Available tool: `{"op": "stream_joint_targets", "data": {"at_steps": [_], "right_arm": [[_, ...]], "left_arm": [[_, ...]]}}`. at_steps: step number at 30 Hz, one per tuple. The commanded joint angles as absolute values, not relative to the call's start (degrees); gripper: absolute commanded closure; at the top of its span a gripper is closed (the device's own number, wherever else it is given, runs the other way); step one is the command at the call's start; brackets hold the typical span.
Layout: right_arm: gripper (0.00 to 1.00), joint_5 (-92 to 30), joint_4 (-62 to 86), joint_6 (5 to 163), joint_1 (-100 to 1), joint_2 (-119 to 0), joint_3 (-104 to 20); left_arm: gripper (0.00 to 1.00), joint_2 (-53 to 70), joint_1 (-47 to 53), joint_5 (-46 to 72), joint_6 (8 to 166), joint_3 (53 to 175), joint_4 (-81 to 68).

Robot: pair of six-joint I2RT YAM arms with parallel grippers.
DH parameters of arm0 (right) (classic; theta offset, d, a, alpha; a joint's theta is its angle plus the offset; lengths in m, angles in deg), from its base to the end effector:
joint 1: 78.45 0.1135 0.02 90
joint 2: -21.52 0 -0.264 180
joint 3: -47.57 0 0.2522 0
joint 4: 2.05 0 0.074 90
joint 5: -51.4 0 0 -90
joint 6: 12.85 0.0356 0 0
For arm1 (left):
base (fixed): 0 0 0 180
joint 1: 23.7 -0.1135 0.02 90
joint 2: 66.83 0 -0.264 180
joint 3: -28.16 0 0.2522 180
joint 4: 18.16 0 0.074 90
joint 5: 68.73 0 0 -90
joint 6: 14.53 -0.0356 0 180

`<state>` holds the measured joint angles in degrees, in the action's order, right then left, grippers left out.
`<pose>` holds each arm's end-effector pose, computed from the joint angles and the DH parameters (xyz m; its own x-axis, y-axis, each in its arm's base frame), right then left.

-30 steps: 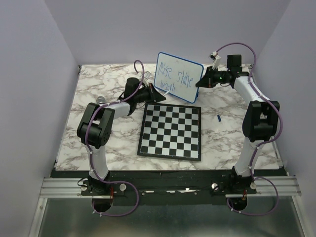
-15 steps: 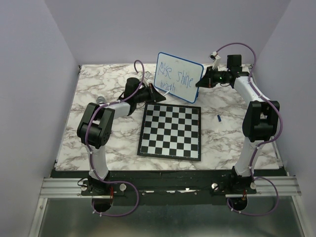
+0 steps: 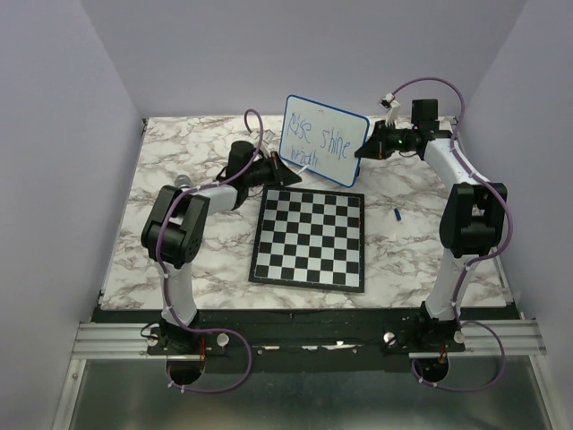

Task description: Write a sentence on the whiteboard

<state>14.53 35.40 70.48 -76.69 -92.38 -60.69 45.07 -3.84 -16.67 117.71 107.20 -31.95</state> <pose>0.4465 0.0422 0.2649 -0.6082 -0.0884 -0.7888 -0.6776 0.5754 0.4580 0.3940 -0.1656 0.1883 -0.7750 -0.2838 -0.5647 0.3964 0.4776 -0.7841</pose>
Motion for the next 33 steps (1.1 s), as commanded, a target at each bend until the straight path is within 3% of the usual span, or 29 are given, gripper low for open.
{"op": "stream_joint_targets", "data": {"at_steps": [1,33], "right_arm": [[1.0,16.8,35.8,70.2,-76.5,-93.0,-60.3],[1.0,16.7,35.8,70.1,-76.4,-93.0,-60.4]], "left_arm": [[1.0,47.9,-3.0,-14.7,116.9,110.4,-32.8],[1.0,56.5,-1.0,-12.1,116.4,121.4,-26.1]]}}
